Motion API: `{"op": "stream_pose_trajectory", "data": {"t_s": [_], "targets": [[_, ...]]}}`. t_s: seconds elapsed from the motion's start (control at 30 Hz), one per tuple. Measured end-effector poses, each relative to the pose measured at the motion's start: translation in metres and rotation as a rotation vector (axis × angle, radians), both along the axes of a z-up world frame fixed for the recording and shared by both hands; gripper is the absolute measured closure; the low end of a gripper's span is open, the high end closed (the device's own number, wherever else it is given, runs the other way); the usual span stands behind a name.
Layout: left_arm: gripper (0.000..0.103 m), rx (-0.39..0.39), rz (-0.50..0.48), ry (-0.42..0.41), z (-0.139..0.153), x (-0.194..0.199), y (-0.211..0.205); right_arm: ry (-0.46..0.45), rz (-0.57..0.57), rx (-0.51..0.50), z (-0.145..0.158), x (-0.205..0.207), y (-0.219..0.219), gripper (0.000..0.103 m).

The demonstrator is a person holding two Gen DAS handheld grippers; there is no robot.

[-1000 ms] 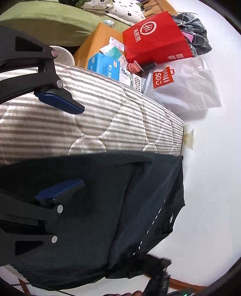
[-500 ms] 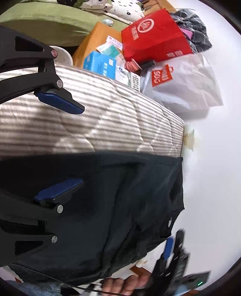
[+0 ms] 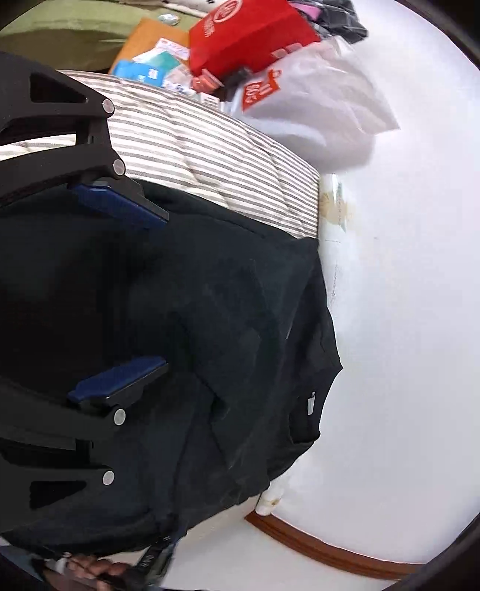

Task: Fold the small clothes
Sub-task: 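Grasp the hem with both grippers and fold it up toward the collar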

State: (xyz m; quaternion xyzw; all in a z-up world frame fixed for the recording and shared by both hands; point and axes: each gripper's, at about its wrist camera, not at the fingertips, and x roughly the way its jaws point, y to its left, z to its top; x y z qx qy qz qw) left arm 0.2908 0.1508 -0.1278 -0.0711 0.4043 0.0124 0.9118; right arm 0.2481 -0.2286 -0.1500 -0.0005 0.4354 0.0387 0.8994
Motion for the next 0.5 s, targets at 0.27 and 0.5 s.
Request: {"op": "stream_pose_trajectory", "data": {"t_s": [0.27, 0.5], "targets": [[0.042, -0.036, 0.009, 0.066, -0.025, 0.040, -0.005, 0.029, -0.076, 0.061, -0.034, 0.003, -0.035, 0.086], [0.087, -0.107, 0.009, 0.080, -0.044, 0.059, -0.009, 0.020, -0.074, -0.016, -0.040, 0.006, -0.026, 0.086]]}}
